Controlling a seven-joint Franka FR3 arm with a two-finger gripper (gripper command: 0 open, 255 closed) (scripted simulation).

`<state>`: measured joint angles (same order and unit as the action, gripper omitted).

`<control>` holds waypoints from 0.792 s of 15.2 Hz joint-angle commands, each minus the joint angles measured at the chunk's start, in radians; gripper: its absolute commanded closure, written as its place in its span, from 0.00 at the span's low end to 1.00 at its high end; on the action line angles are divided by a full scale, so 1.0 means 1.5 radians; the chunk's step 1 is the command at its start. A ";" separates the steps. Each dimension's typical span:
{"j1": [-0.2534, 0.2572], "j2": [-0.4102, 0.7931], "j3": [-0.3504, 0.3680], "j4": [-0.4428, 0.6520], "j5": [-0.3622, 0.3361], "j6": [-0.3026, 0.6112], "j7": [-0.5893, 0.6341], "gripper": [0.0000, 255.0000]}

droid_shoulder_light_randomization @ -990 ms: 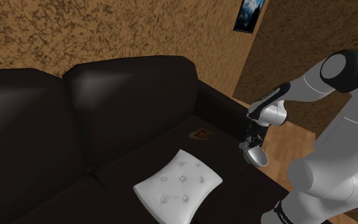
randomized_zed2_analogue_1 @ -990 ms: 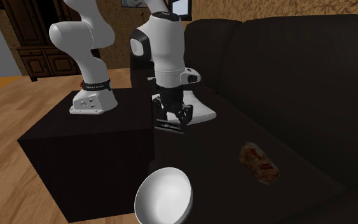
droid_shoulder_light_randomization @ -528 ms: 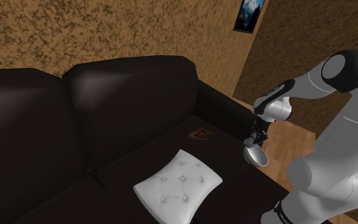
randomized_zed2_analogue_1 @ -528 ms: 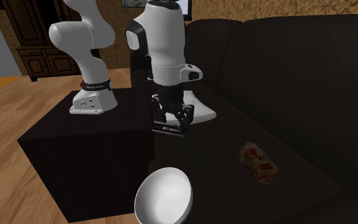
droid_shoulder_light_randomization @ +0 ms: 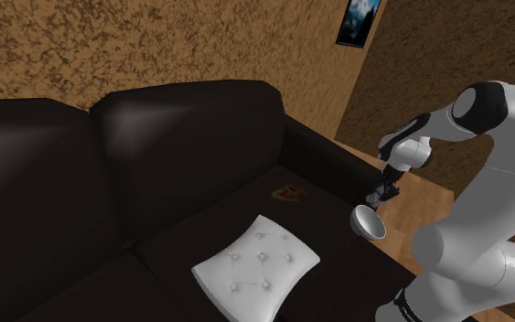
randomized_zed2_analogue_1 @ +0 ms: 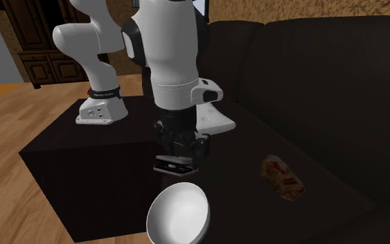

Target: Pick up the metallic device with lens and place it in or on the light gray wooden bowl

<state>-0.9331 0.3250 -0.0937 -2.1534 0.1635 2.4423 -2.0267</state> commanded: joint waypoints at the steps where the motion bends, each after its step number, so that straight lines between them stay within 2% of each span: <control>1: -0.008 0.020 -0.002 0.018 0.003 0.001 -0.012 1.00; 12: -0.017 0.101 0.011 0.023 0.025 0.077 -0.032 1.00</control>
<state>-0.9562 0.4657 -0.0789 -2.1180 0.1967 2.5440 -2.0704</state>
